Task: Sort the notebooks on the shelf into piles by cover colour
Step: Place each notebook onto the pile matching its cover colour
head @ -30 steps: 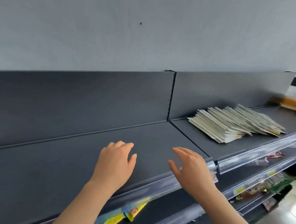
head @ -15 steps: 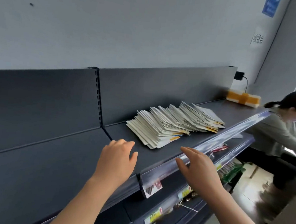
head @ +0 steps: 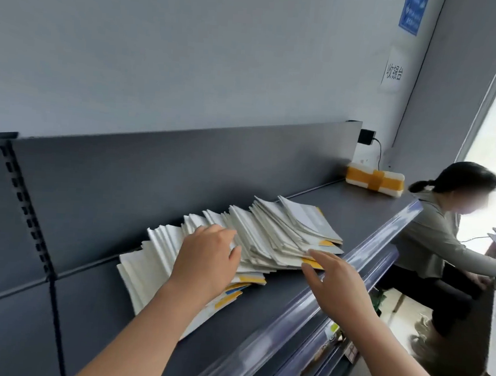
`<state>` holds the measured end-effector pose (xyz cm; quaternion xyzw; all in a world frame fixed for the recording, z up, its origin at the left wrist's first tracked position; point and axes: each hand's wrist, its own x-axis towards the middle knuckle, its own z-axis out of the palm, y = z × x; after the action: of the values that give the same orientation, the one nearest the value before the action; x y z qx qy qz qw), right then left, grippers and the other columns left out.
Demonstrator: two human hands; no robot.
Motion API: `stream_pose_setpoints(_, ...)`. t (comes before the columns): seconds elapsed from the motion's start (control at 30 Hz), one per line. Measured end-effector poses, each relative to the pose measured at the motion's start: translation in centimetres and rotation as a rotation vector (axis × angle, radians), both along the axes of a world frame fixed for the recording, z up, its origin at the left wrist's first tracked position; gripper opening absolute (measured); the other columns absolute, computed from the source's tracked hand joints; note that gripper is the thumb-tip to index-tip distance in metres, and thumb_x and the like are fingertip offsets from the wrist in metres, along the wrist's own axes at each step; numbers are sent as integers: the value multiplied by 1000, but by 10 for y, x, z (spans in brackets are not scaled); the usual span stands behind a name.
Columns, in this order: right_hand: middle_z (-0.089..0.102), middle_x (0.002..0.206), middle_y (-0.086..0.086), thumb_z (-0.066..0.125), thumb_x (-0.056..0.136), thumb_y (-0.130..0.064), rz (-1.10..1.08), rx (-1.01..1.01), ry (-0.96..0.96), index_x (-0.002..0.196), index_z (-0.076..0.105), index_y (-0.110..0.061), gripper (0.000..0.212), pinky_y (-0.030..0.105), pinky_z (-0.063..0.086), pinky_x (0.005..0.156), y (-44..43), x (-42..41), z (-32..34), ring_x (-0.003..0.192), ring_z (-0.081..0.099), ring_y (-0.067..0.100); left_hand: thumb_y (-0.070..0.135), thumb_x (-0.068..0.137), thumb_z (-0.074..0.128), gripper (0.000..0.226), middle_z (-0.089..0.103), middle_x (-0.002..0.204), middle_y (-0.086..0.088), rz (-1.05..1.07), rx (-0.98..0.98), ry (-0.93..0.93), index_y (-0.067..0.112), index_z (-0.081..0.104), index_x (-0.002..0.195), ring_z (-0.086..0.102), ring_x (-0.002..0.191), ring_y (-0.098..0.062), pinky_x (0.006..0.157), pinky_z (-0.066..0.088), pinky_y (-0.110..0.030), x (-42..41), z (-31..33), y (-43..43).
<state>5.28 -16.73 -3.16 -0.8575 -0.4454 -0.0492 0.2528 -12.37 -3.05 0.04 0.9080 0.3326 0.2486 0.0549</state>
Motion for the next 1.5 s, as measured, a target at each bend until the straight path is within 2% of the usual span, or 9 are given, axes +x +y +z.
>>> stream_pose_setpoints(0.43, 50, 140, -2, 42, 97, -37, 52, -94, 99, 135, 50, -21, 42, 30, 40, 97, 75, 193, -25, 120, 52, 20, 29, 96, 40, 28, 58, 95, -3, 82, -75, 17, 13, 63, 99, 52, 94, -21, 77, 46, -33, 171, -16, 48)
stream_pose_setpoints(0.63, 62, 106, 2, 40, 96, -23, 338, -173, 111, 101, 62, -13, 24, 31, 40, 83, 104, 249, -42, 106, 55, 27, 23, 94, 41, 31, 40, 65, 1, 240, -189, 31, 14, 34, 65, 38, 63, -18, 54, 31, -30, 242, -21, 60)
stream_pose_setpoints(0.7, 61, 116, 0, 41, 98, -23, 444, -150, 90, 112, 64, -15, 28, 27, 37, 91, 105, 258, -45, 111, 53, 24, 28, 94, 43, 37, 39, 61, 2, 301, -257, 45, 15, 31, 62, 36, 57, -17, 51, 27, -29, 259, -25, 63)
stream_pose_setpoints(0.87, 48, 138, -16, 42, 98, -22, 651, -114, 174, 130, 55, -28, 35, 15, 28, 101, 107, 273, -50, 126, 43, 11, 39, 89, 57, 31, 47, 67, 4, 481, -277, 97, 16, 43, 74, 48, 68, -19, 55, 33, -27, 276, -25, 59)
stream_pose_setpoints(0.97, 59, 126, -10, 46, 96, -20, 611, -24, 280, 121, 61, -20, 29, 19, 36, 94, 107, 276, -54, 117, 49, 13, 31, 83, 63, 38, 41, 57, 4, 584, -316, 43, 17, 34, 63, 41, 54, -17, 45, 26, -26, 274, -26, 54)
stream_pose_setpoints(1.1, 63, 101, 1, 46, 94, -20, 501, 8, 250, 99, 61, -10, 20, 29, 41, 79, 109, 273, -56, 100, 54, 24, 20, 85, 56, 30, 43, 62, 1, 647, -284, -24, 16, 33, 65, 39, 55, -16, 46, 23, -26, 269, -26, 53)
stream_pose_setpoints(1.23, 61, 119, 1, 43, 97, -18, 632, -30, 186, 113, 62, -9, 27, 20, 27, 98, 105, 268, -51, 111, 49, 20, 19, 88, 54, 7, 58, 86, -2, 622, -333, -62, 12, 51, 88, 53, 73, -21, 51, 34, -25, 270, -25, 46)
stream_pose_setpoints(1.3, 58, 124, -2, 42, 97, -18, 660, -34, 207, 118, 60, -12, 28, 22, 24, 105, 103, 267, -47, 116, 46, 18, 18, 88, 57, 12, 58, 92, 0, 601, -374, -89, 12, 53, 98, 55, 77, -19, 52, 37, -24, 267, -25, 43)
stream_pose_setpoints(1.5, 61, 112, 2, 50, 93, -30, 566, -39, 379, 118, 55, -12, 31, 38, 46, 88, 107, 262, -38, 108, 52, 25, 14, 92, 57, 20, 59, 102, 7, 487, -535, -494, 19, 51, 110, 58, 81, -6, 52, 43, -16, 248, -23, 26)
